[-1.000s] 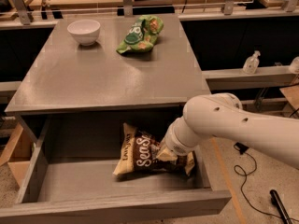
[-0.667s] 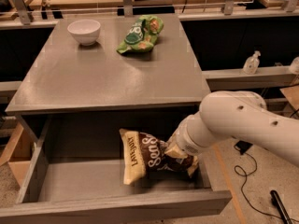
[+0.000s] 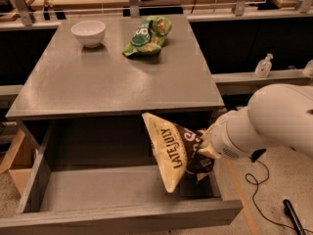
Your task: Pick brown chip bag from top drawer and place on counter
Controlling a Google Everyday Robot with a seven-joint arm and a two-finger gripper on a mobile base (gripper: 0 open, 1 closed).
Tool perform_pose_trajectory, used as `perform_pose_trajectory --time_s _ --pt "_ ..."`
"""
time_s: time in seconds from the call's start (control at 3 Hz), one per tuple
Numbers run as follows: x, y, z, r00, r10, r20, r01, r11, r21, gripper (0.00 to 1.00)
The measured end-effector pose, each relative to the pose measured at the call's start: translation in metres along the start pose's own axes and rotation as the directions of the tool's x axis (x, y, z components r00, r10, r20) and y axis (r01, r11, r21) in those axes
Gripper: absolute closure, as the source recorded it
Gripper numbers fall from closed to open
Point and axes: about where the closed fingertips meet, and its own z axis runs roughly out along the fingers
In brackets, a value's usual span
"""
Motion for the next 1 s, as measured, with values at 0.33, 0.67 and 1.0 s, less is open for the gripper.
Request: perform_pose_trajectory --time_s 0.33,0.67,1.0 --pt "-0.0023 -0.0186 -0.0389 0.998 -0.033 -0.045 0.037 0.9952 0.09 1.0" --pt "-0.0023 -0.0185 -0.0389 0.998 -0.033 -0.045 0.037 0.9952 0.09 1.0" --pt "-0.0034 -0.0212 -0.0442 0.998 -0.043 -0.047 0.047 0.9935 0.104 1.0"
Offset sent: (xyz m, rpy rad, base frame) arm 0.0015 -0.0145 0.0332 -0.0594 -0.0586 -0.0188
